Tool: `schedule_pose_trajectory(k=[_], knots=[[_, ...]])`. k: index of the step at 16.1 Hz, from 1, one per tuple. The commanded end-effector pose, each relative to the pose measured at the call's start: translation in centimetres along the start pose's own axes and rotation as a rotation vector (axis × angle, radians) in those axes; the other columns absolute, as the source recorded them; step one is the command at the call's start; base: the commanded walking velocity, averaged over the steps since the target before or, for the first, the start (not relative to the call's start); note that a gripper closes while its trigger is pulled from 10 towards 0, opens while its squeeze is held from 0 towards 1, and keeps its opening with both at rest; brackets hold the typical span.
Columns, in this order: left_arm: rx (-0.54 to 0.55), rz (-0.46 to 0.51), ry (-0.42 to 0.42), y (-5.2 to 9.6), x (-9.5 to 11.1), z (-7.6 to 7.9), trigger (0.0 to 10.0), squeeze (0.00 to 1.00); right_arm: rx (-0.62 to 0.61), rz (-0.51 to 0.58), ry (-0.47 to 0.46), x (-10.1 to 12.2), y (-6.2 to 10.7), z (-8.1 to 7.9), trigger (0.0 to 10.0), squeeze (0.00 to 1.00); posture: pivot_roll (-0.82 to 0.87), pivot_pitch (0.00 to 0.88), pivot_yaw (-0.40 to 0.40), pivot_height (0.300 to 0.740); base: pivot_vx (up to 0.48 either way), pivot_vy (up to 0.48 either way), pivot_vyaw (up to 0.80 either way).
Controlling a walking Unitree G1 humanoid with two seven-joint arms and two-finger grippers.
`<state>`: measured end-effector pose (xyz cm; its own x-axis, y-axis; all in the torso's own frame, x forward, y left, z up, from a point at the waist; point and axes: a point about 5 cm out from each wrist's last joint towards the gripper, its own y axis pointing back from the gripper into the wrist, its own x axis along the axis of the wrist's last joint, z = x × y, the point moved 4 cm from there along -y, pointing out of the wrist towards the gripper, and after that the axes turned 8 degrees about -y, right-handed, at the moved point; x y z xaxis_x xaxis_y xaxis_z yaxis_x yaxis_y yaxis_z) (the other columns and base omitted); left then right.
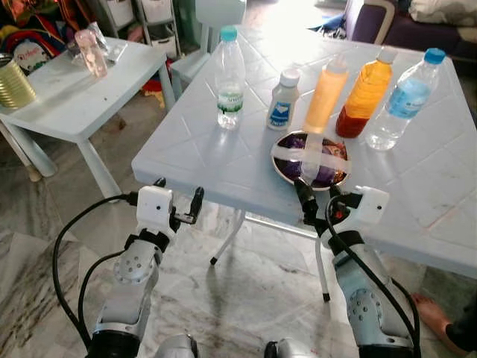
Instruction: Restocking fridge
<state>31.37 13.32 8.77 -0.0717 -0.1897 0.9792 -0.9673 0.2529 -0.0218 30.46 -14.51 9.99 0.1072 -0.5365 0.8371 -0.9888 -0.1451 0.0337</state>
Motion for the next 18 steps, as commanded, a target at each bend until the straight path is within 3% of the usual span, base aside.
schedule_pose_trajectory(k=[1,6,7,9,13,18], knots=[[-0.013,0.0,-0.007,0.0,0.1,0.3,10.0,0.0,-0.024,-0.027,-0.013,-0.6,0.2,0.1,10.0,0.0,0.03,0.099,0.006,0.74,0.0,0.0,0.0],[-0.017,-0.001,-0.001,0.0,0.1,0.5,10.0,0.0,-0.044,-0.011,-0.088,0.3,0.1,0.1,10.0,0.0,0.03,0.1,0.003,0.74,0.0,0.0,0.0],[-0.017,-0.001,0.0,-0.1,0.1,0.5,10.0,0.0,-0.03,-0.011,-0.048,0.5,0.1,-0.1,10.0,0.0,0.03,0.102,0.0,0.74,0.0,0.0,0.0],[-0.017,-0.001,0.004,-0.1,0.1,0.7,10.0,0.0,0.022,-0.019,0.161,0.7,0.2,-0.8,10.0,0.0,0.03,0.101,0.0,0.74,0.0,0.0,0.0],[-0.02,-0.005,0.008,-0.2,0.0,0.9,10.0,0.0,0.058,0.003,0.239,1.0,0.6,-1.6,10.0,0.0,0.02,0.101,-0.002,0.74,0.0,0.0,0.0],[-0.023,-0.012,0.009,-0.3,-0.1,0.9,10.0,0.0,0.201,-0.05,0.567,0.4,0.3,-2.3,10.0,0.0,0.02,0.1,-0.002,0.74,0.0,0.0,0.0]])
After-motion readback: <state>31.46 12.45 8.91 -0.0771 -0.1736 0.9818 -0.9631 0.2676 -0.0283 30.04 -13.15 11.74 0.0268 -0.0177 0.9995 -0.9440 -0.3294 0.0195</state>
